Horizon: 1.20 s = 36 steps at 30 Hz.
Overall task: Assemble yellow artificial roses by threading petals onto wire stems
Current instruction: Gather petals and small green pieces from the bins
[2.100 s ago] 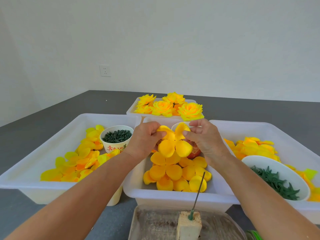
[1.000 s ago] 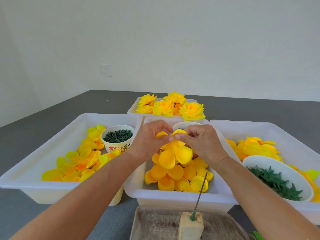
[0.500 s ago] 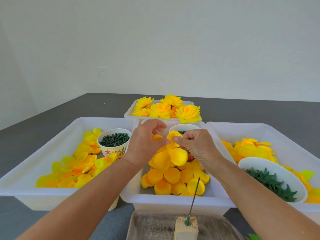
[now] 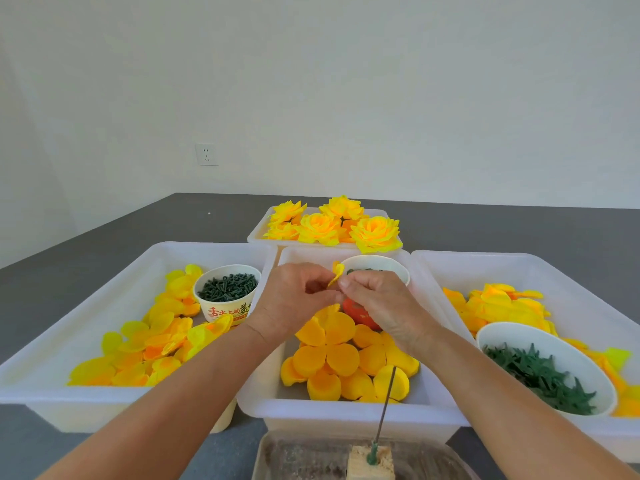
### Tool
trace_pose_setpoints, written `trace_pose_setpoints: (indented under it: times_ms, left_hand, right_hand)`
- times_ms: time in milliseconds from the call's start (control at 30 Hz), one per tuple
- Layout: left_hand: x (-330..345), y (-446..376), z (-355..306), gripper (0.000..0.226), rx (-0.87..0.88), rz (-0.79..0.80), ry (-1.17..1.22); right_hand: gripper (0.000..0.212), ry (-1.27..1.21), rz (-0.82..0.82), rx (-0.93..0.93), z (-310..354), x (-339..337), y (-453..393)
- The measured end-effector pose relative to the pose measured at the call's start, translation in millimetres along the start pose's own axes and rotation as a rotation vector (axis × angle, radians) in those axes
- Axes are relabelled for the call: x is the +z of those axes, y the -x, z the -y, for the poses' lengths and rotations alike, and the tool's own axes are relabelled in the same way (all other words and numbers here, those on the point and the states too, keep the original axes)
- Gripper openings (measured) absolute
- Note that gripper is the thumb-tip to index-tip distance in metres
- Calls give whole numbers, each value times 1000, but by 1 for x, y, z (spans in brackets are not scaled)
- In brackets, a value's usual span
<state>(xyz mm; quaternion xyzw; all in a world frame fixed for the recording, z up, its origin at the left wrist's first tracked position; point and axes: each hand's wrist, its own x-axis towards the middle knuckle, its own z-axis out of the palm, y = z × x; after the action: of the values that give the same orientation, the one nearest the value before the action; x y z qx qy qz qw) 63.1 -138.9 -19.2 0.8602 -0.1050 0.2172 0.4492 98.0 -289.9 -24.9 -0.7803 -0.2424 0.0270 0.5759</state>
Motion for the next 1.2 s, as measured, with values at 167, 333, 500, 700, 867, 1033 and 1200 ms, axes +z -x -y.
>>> trace_pose_setpoints:
  times_ms: [167, 333, 500, 700, 867, 1033, 1200]
  left_hand:
    - [-3, -3, 3, 7, -144, 31, 268]
    - [-5, -3, 2, 18, -215, 30, 439]
    - [-7, 0, 3, 11, -237, 106, 529]
    - [1, 1, 2, 16, -99, 80, 241]
    - [4, 0, 4, 26, 31, -57, -14]
    - [-5, -2, 5, 13, -277, 20, 454]
    - [-7, -2, 3, 17, -356, 111, 576]
  right_hand:
    - [10, -57, -38, -65, 1, 0, 1]
    - [21, -83, -193, -90, 1, -5, -1]
    - [22, -195, 37, 13, 3, -6, -1]
    - [25, 63, -158, 33, -1, -5, 1]
    - [25, 54, -196, -3, 3, -4, 2]
    - [10, -213, -70, 101, 6, -6, 1]
    - [3, -268, -27, 177, 6, -8, -1]
